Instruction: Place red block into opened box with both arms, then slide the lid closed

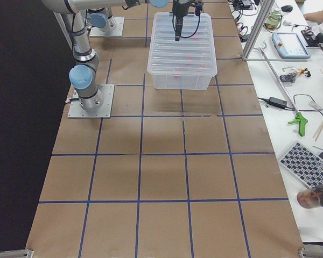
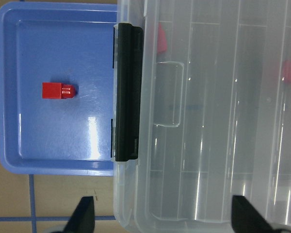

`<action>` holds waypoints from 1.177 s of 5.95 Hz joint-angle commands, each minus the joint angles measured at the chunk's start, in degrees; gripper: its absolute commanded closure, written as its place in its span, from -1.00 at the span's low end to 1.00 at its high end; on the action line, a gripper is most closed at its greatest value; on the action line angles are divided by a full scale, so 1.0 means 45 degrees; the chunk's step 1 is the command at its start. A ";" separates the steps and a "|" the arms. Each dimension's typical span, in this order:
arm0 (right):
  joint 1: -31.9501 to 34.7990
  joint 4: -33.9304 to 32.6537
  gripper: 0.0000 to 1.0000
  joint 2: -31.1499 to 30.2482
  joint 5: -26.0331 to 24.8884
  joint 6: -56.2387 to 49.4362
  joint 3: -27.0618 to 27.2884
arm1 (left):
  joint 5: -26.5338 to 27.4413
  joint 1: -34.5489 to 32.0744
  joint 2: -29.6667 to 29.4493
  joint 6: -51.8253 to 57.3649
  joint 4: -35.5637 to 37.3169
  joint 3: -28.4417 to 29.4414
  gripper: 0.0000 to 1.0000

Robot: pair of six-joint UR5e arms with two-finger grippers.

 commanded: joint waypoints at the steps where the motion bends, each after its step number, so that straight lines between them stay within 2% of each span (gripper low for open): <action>1: 0.0001 -0.0017 -1.00 0.0019 0.0012 0.0003 0.0001 | -0.0001 -0.0005 0.0040 0.0000 0.0000 -0.0012 -0.97; 4: 0.0001 -0.0017 -1.00 0.0019 -0.0008 0.0003 0.0001 | 0.0018 -0.0025 0.0021 0.0020 -0.0039 -0.0012 -0.97; 5: -0.0096 -0.0597 -1.00 0.0154 -0.0549 -0.0055 0.0059 | -0.0001 -0.0005 0.0059 0.0097 -0.0039 0.0026 -0.97; 7: -0.0582 -0.1398 -1.00 0.0214 -0.0692 -0.0505 0.0681 | -0.0001 0.0034 0.0002 0.0312 -0.0001 0.0046 -0.97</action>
